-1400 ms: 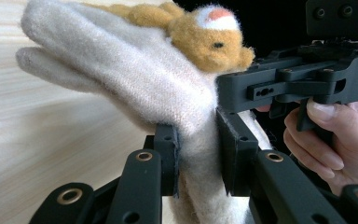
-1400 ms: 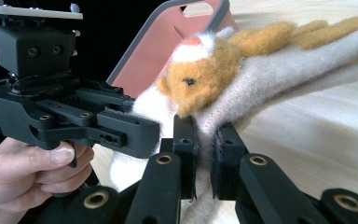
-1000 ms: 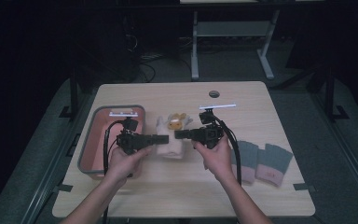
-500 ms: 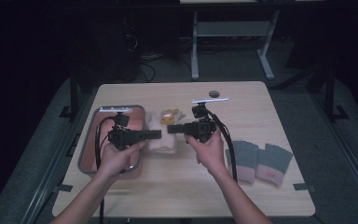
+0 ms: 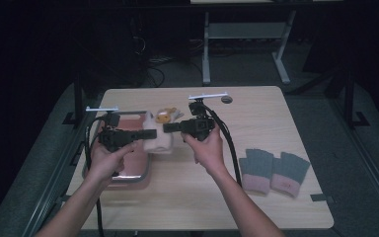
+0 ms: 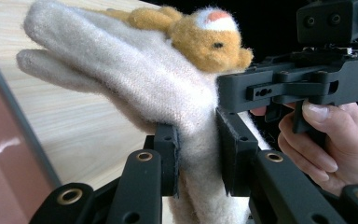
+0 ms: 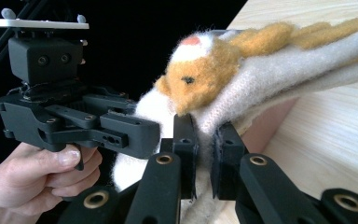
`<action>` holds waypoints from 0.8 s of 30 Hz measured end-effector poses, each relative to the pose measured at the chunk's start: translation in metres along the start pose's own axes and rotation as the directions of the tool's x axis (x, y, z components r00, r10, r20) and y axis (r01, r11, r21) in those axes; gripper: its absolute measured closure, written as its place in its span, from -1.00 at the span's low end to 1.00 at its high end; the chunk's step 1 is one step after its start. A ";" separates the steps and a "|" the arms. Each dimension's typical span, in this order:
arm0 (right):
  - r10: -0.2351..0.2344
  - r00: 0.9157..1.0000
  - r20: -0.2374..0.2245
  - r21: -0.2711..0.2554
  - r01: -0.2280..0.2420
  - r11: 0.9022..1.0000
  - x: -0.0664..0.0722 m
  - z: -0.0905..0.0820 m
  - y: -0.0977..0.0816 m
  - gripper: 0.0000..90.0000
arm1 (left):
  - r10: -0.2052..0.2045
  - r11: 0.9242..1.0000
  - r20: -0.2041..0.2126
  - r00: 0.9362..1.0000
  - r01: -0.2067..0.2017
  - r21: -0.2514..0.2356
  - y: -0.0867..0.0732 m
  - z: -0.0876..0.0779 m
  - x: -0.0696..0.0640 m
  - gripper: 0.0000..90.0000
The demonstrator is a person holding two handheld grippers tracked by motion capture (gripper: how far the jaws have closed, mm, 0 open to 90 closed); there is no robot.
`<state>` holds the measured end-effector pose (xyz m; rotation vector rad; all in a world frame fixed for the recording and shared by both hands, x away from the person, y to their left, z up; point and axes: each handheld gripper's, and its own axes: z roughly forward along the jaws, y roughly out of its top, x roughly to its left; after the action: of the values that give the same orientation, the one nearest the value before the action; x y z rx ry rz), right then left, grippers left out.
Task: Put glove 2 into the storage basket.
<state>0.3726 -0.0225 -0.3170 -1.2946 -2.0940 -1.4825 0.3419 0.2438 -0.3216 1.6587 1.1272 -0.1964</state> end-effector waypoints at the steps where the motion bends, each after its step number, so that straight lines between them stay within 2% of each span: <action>1: 0.001 1.000 -0.004 0.002 -0.001 1.000 0.001 0.002 0.001 0.83 | -0.004 1.000 -0.002 1.000 0.004 -0.004 0.000 -0.002 0.001 0.59; 10: -0.003 0.999 -0.034 0.009 0.003 1.000 0.010 0.020 0.009 0.83 | -0.017 1.000 -0.019 1.000 0.016 -0.026 0.002 -0.022 0.009 0.59; 15: -0.021 0.999 -0.043 0.027 0.023 0.999 0.016 0.031 0.012 0.83 | -0.028 0.999 -0.036 0.999 0.027 -0.028 0.000 -0.033 0.013 0.59; 24: -0.020 0.998 -0.062 0.051 0.023 0.998 0.025 0.050 0.016 0.83 | -0.047 0.998 -0.053 0.997 0.045 -0.040 -0.003 -0.050 0.022 0.59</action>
<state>0.3837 0.0343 -0.3126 -1.1962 -2.0995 -1.4485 0.3322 0.2977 -0.3167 1.6132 1.2033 -0.1596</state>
